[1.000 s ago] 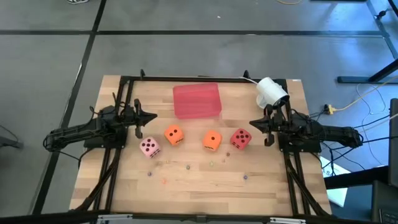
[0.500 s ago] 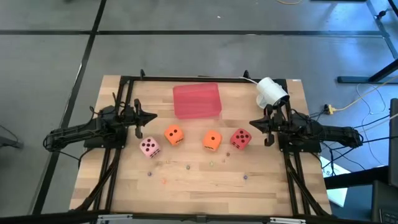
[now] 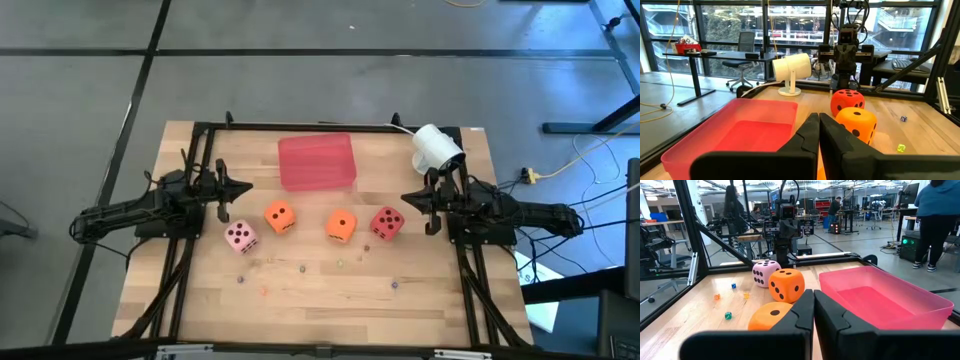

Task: Pick & Place Dice

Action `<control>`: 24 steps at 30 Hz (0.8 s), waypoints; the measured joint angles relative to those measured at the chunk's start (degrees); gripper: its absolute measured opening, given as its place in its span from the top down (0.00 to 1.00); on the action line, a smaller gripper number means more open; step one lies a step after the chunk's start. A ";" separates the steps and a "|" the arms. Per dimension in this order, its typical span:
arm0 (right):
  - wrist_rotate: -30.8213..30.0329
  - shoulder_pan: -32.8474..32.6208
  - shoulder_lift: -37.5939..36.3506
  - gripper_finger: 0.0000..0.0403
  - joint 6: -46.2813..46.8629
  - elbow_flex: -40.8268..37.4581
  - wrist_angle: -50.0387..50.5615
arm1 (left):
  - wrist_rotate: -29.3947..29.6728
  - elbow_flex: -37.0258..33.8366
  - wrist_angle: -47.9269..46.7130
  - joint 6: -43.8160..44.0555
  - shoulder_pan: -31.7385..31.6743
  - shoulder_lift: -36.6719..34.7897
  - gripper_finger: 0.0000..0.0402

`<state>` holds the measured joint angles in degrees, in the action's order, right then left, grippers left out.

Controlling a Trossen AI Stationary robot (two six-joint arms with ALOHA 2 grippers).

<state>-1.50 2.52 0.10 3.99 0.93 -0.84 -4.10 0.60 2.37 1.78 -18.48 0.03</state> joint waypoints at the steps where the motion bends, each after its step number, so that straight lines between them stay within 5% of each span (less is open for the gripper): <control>1: 0.00 0.00 -0.02 0.97 0.00 0.02 0.00 | 0.01 -0.01 -0.02 0.00 -0.01 0.00 0.99; 19: 0.00 -0.02 -0.01 0.97 0.00 0.02 0.00 | 0.00 -0.01 -0.02 -0.13 0.00 0.00 0.99; 24: -0.01 -0.02 0.00 0.97 -0.01 0.00 0.02 | 0.17 0.00 -0.76 -13.82 -0.01 0.14 0.99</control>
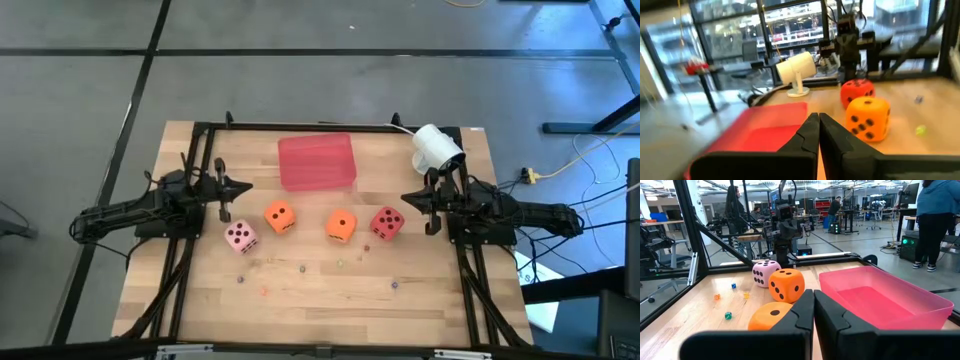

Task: Pick & Place Dice
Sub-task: Put the left large pink die into the red bin

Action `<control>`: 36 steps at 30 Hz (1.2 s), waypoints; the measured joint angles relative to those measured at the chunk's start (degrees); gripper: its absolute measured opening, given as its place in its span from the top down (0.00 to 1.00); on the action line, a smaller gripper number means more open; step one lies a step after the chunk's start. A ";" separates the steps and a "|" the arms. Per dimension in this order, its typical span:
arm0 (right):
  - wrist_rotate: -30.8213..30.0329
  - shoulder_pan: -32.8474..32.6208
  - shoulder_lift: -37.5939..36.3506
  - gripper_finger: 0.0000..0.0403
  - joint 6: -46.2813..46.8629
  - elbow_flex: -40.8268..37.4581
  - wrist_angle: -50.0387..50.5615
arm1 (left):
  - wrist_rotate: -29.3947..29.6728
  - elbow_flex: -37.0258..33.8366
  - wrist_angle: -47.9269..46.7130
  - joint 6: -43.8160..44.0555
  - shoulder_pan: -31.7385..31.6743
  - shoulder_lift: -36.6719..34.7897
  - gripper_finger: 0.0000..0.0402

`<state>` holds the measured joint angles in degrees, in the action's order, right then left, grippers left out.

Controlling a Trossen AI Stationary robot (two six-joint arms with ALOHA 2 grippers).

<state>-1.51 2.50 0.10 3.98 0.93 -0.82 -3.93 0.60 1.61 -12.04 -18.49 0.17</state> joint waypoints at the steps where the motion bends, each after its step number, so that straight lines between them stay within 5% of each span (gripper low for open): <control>1: 0.01 0.00 -0.01 0.97 -0.01 0.00 -0.01 | 0.12 0.00 -0.03 -1.80 0.01 0.10 0.98; 36: 0.00 0.01 0.00 0.97 -0.01 0.02 0.00 | -0.02 0.00 0.23 -3.65 0.01 0.31 0.98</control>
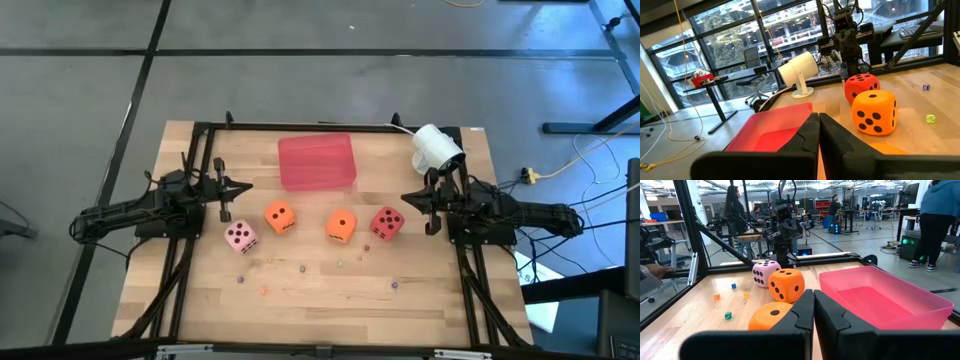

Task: Pick & Place Dice
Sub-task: Put the left large pink die into the red bin

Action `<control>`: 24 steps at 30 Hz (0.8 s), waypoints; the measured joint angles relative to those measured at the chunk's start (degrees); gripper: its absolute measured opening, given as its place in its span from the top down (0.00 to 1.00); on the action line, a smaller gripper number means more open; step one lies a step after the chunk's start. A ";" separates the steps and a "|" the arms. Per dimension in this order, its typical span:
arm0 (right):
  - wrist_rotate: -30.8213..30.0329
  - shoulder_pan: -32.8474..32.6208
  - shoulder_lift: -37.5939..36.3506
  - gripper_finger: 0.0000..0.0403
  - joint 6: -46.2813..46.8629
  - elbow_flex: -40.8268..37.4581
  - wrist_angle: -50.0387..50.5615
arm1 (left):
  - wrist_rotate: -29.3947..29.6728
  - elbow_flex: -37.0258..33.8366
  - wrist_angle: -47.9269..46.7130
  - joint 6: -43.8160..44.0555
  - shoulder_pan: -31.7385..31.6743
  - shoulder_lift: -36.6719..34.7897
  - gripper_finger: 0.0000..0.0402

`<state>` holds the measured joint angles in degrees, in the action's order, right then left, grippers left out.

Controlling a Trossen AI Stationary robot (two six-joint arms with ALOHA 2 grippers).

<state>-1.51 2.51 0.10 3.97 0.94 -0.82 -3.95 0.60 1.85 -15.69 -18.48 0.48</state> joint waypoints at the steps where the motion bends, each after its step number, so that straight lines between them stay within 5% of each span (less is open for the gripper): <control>1: -0.01 -0.01 -0.02 0.97 0.00 -0.01 -0.02 | 0.00 0.00 0.00 0.01 0.00 0.01 0.99; 24: 0.00 0.01 -0.02 0.97 0.02 -0.01 -3.49 | -0.01 0.02 0.06 -0.01 -0.01 0.03 0.99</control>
<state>-1.51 2.51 0.08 3.99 0.94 -4.31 -3.95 0.62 1.91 -15.70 -18.49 0.51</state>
